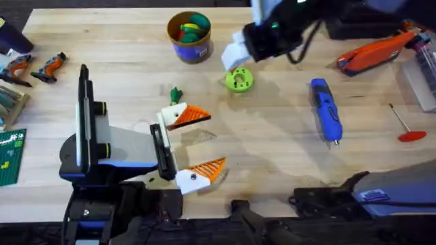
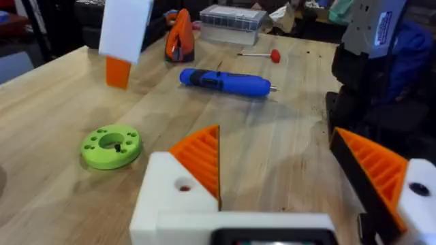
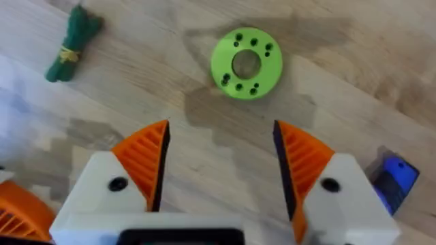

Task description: Pick up the gripper from the table and insert it into the empty holder that is missing its gripper. Then pick up a screw, insert it into the mounting hole, and use the screwdriver to tighten it. Finally, clean up the table by picking up the vegetable and placing it into the bucket.

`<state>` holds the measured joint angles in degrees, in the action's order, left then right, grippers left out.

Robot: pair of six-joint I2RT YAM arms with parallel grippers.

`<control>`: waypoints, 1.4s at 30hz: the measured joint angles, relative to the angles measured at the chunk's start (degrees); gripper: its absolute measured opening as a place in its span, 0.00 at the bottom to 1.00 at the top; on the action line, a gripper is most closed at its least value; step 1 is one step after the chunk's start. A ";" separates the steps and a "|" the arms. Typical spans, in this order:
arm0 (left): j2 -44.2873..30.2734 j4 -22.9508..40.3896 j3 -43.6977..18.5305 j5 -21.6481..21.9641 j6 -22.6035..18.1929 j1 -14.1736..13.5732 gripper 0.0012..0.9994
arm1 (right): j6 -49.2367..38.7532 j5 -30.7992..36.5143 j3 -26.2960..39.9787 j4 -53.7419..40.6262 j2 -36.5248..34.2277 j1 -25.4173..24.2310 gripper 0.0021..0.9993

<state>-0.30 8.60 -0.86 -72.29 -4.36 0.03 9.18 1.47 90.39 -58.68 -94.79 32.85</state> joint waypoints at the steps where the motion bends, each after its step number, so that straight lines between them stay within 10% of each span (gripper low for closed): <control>1: -0.02 0.00 0.00 0.00 0.00 0.00 0.99 | -0.27 1.20 0.49 0.01 -1.13 0.88 0.83; 22: 0.00 0.00 0.00 0.00 0.00 0.00 0.99 | 0.27 5.82 0.77 3.51 -12.86 2.44 0.83; 42: 0.00 0.00 0.00 0.00 0.00 0.00 0.99 | 0.86 5.84 0.77 8.52 -20.78 2.44 0.54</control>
<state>-0.30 8.60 -0.86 -72.29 -4.36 0.03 10.04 7.31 91.15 -50.16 -115.57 35.29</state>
